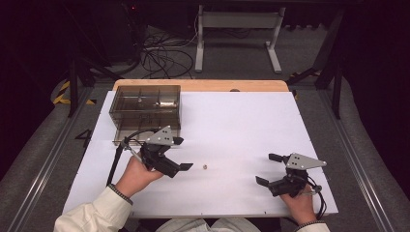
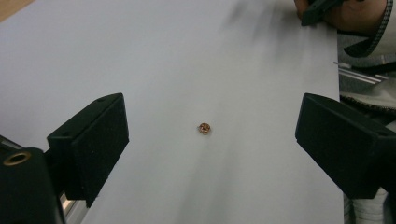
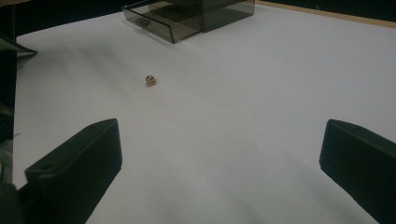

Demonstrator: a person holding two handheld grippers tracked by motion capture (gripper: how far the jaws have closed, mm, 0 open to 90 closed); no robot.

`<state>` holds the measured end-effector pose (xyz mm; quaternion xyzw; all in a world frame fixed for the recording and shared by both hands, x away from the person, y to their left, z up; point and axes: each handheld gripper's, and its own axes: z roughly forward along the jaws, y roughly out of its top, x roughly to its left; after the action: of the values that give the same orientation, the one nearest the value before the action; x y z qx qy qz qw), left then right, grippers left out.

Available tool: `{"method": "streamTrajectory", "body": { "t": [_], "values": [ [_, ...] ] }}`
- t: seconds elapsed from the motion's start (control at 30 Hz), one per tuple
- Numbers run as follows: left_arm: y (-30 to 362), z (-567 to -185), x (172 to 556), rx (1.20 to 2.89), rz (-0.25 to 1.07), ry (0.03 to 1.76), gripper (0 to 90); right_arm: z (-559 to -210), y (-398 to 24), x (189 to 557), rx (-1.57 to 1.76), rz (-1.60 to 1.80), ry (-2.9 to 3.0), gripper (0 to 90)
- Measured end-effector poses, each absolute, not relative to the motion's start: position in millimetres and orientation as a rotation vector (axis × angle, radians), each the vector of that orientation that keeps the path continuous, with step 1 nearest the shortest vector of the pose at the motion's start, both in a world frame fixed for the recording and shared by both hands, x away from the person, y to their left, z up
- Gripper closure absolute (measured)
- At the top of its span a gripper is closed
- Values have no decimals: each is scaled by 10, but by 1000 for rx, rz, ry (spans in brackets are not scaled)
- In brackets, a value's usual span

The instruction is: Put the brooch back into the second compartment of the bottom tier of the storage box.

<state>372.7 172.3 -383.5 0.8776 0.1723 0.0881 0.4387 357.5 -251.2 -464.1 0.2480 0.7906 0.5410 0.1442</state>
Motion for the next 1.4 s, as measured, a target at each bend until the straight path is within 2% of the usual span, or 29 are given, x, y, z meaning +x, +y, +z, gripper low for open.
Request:
{"method": "streamTrajectory", "body": {
  "t": [0.5,0.87,1.4],
  "values": [
    [1389,-3895,3870,2308,140,401,117,-4644,-2507,3578,710,1561,2288,0],
    [1261,-3970,3946,2310,89,416,126,-4644,-2506,3579,708,1564,2292,0],
    [1118,-4112,4058,2351,89,415,130,-4644,-2507,3584,706,1569,2295,0]
  ]
}}
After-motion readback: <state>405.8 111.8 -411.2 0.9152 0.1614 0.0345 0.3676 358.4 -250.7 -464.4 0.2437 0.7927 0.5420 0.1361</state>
